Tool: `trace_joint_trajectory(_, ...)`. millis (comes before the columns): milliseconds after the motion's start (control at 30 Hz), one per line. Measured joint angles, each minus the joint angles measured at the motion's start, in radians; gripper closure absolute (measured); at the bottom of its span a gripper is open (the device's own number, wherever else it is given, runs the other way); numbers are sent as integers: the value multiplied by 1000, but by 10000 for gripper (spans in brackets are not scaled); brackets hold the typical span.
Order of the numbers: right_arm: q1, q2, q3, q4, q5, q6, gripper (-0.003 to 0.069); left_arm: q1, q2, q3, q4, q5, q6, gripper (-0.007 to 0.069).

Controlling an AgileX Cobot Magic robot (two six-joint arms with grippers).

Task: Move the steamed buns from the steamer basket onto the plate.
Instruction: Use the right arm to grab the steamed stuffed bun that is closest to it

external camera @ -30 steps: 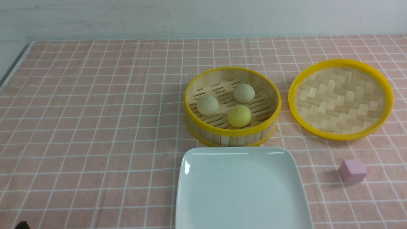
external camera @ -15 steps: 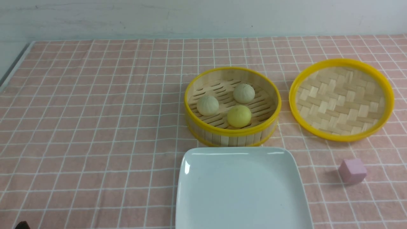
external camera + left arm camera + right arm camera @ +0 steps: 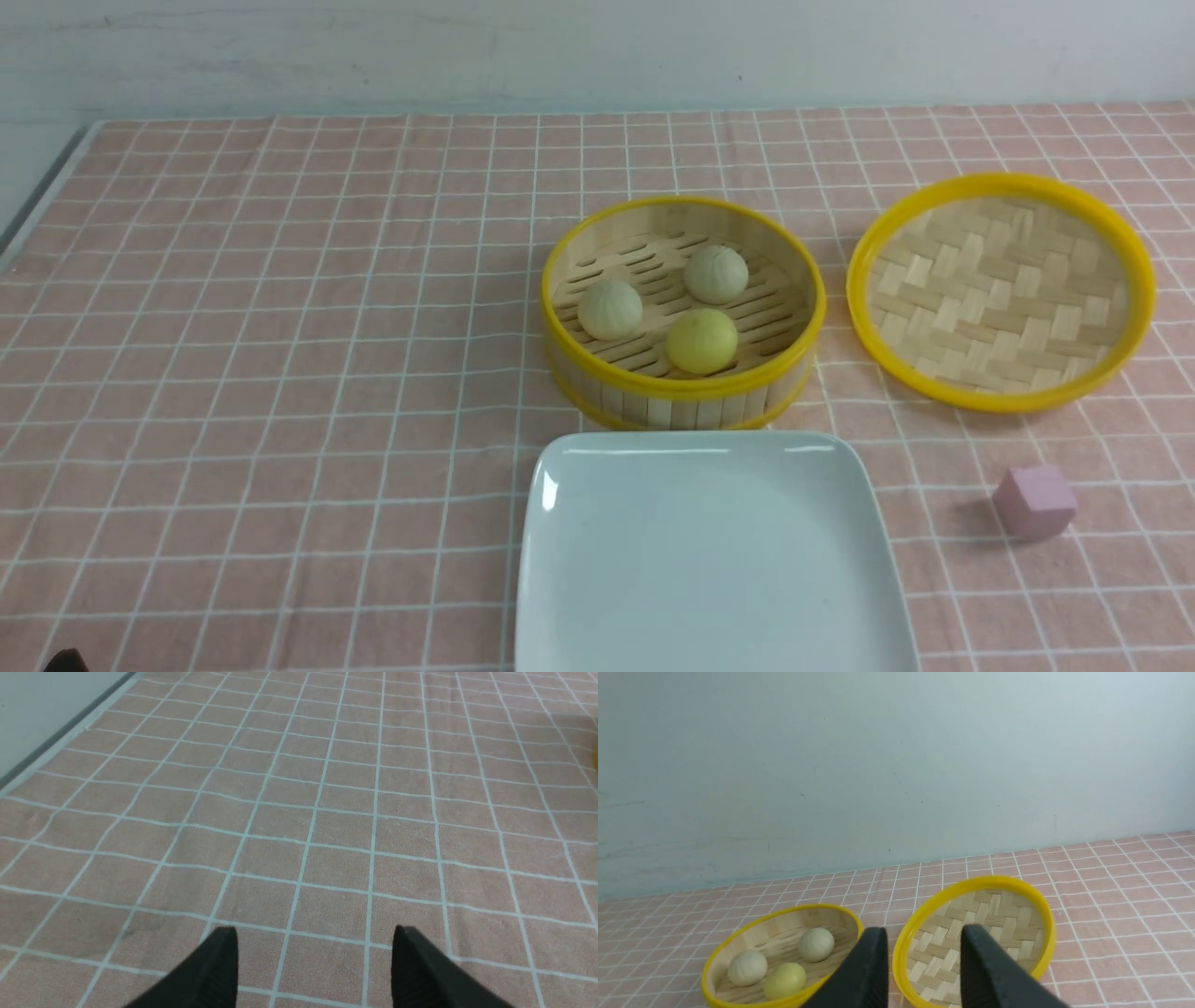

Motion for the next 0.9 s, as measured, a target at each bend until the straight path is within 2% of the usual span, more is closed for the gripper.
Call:
trace_joint_trajectory(367,0,0,0,12,-6,0,419,0,0,0,2,0,0,172)
trace_joint_trajectory(533,0,0,0,13,-5,0,419,0,0,0,61,2,0,172)
trace_joint_trajectory(733,0,0,0,17,5,0,419,0,0,0,71,3,0,172)
trace_joint_trajectory(800,0,0,0,23,18,0,419,0,0,0,54,-3,0,172)
trace_joint_trajectory(900,0,0,0,41,47,0,419,0,0,3,-79,-33,-9,172)
